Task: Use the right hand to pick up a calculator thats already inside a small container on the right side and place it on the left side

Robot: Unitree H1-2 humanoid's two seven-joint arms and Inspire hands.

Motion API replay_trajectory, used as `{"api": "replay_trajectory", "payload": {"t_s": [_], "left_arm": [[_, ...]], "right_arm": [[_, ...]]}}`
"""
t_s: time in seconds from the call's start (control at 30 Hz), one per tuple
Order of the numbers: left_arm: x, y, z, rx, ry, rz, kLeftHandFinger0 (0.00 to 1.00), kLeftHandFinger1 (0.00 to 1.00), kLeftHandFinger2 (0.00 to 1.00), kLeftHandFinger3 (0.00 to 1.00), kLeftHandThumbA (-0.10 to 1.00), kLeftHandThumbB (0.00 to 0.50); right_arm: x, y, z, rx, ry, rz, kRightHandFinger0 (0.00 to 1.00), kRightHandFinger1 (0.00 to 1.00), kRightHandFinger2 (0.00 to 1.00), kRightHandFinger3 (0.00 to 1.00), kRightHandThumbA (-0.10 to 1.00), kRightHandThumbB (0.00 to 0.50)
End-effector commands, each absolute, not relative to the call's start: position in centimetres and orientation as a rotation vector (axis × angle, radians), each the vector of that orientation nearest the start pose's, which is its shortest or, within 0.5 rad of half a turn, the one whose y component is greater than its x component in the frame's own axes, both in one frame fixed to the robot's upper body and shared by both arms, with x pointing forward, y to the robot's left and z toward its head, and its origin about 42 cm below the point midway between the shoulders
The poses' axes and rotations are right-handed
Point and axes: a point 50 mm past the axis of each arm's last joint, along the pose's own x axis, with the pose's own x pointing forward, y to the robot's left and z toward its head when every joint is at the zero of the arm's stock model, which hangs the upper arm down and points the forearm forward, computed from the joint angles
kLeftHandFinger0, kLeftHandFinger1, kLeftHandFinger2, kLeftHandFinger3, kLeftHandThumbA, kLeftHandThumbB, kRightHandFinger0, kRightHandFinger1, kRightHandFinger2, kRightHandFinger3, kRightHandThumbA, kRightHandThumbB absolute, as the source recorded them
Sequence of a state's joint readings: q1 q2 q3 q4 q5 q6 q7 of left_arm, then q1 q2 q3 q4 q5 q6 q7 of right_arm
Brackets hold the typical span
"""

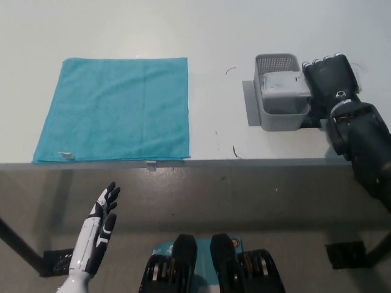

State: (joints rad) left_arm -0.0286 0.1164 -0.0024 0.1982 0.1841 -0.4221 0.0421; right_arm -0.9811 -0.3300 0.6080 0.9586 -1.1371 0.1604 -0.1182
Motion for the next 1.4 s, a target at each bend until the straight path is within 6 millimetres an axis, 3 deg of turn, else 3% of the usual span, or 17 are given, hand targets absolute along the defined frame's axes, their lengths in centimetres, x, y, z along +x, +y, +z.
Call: {"api": "replay_trajectory", "payload": {"t_s": [0.0, 0.1, 0.13, 0.27, 0.37, 0.57, 0.6, 0.63, 0.67, 0.7, 0.77, 0.93, 1.03, 1.1, 1.13, 1.17, 1.37], "left_arm": [[28.9, 24.7, 9.0, 0.279, -0.329, -0.021, 1.0, 1.0, 1.0, 1.0, 1.0, 0.0], [28.6, 24.7, 8.8, 0.282, -0.324, -0.021, 1.0, 1.0, 1.0, 1.0, 1.0, 0.0], [28.6, 24.7, 8.8, 0.287, -0.325, -0.021, 1.0, 1.0, 1.0, 1.0, 1.0, 0.0], [28.8, 24.7, 8.8, 0.28, -0.325, -0.016, 1.0, 1.0, 1.0, 1.0, 1.0, 0.0], [29.5, 24.7, 9.3, 0.277, -0.342, -0.017, 1.0, 1.0, 1.0, 1.0, 1.0, 0.0], [29.8, 24.8, 9.7, 0.273, -0.353, -0.008, 1.0, 1.0, 1.0, 1.0, 1.0, 0.0], [29.8, 24.9, 9.6, 0.275, -0.352, -0.008, 1.0, 1.0, 1.0, 1.0, 1.0, 0.0], [29.8, 24.9, 9.6, 0.273, -0.35, -0.008, 1.0, 1.0, 1.0, 1.0, 1.0, 0.002], [29.7, 24.9, 9.6, 0.275, -0.35, -0.007, 1.0, 1.0, 1.0, 1.0, 1.0, 0.005], [29.6, 24.9, 9.6, 0.276, -0.349, -0.007, 1.0, 1.0, 1.0, 1.0, 1.0, 0.004], [29.6, 24.8, 9.6, 0.276, -0.349, -0.01, 1.0, 1.0, 1.0, 1.0, 1.0, 0.0], [29.5, 24.8, 9.5, 0.277, -0.349, -0.009, 1.0, 1.0, 1.0, 1.0, 1.0, 0.0], [29.5, 24.8, 9.4, 0.276, -0.345, -0.005, 1.0, 1.0, 1.0, 1.0, 1.0, 0.0], [29.6, 24.8, 9.4, 0.279, -0.346, -0.007, 1.0, 1.0, 1.0, 1.0, 1.0, 0.0], [29.5, 24.9, 9.5, 0.28, -0.347, -0.01, 1.0, 1.0, 1.0, 1.0, 1.0, 0.0], [29.5, 24.8, 9.5, 0.279, -0.347, -0.013, 1.0, 1.0, 1.0, 1.0, 1.0, 0.0], [29.6, 24.9, 9.5, 0.284, -0.346, -0.013, 1.0, 1.0, 1.0, 1.0, 1.0, 0.0]], "right_arm": [[55.8, -23.1, 28.3, -1.854, -0.593, -0.18, 0.0, 0.0, 0.0, 0.67, -0.1, 0.366], [55.7, -23.0, 28.1, -1.829, -0.581, -0.176, 0.0, 0.0, 0.0, 0.71, -0.1, 0.343], [55.6, -23.0, 28.2, -1.808, -0.594, -0.181, 0.0, 0.0, 0.0, 0.62, -0.1, 0.353], [55.6, -23.0, 29.0, -1.76, -0.646, -0.186, 0.0, 0.0, 0.0, 0.58, -0.1, 0.365], [55.3, -22.9, 31.7, -1.705, -0.703, -0.236, 0.0, 0.0, 0.0, 0.47, -0.1, 0.325], [54.3, -21.7, 36.8, -1.648, -0.82, -0.34, 0.0, 0.0, 0.02, 0.4, -0.1, 0.339], [54.2, -21.5, 37.5, -1.644, -0.84, -0.358, 0.0, 0.0, 0.03, 0.34, -0.1, 0.309], [54.0, -21.1, 38.5, -1.63, -0.869, -0.373, 0.0, 0.01, 0.16, 0.19, -0.1, 0.283], [53.8, -20.8, 39.1, -1.626, -0.875, -0.378, 0.0, 0.07, 0.37, 0.16, -0.1, 0.25], [53.6, -20.5, 39.6, -1.639, -0.884, -0.387, 0.0, 0.11, 0.49, 0.19, -0.1, 0.258], [53.3, -19.8, 40.6, -1.663, -0.918, -0.406, 0.0, 0.14, 0.55, 0.2, -0.1, 0.279], [53.2, -18.0, 41.5, -1.64, -0.967, -0.378, 0.0, 0.09, 0.47, 0.3, -0.1, 0.25], [53.3, -16.7, 41.7, -1.633, -1.007, -0.362, 0.0, 0.03, 0.43, 0.19, -0.1, 0.319], [53.6, -15.5, 41.3, -1.65, -1.024, -0.366, 0.0, 0.0, 0.41, 0.25, -0.1, 0.326], [53.9, -14.3, 41.0, -1.608, -1.01, -0.311, 0.0, 0.0, 0.42, 0.39, -0.1, 0.316], [54.2, -13.2, 40.7, -1.584, -1.009, -0.273, 0.0, 0.0, 0.42, 0.34, -0.1, 0.305], [54.7, -6.2, 39.6, -1.537, -0.971, -0.131, 0.0, 0.0, 0.38, 0.38, -0.1, 0.338]]}}
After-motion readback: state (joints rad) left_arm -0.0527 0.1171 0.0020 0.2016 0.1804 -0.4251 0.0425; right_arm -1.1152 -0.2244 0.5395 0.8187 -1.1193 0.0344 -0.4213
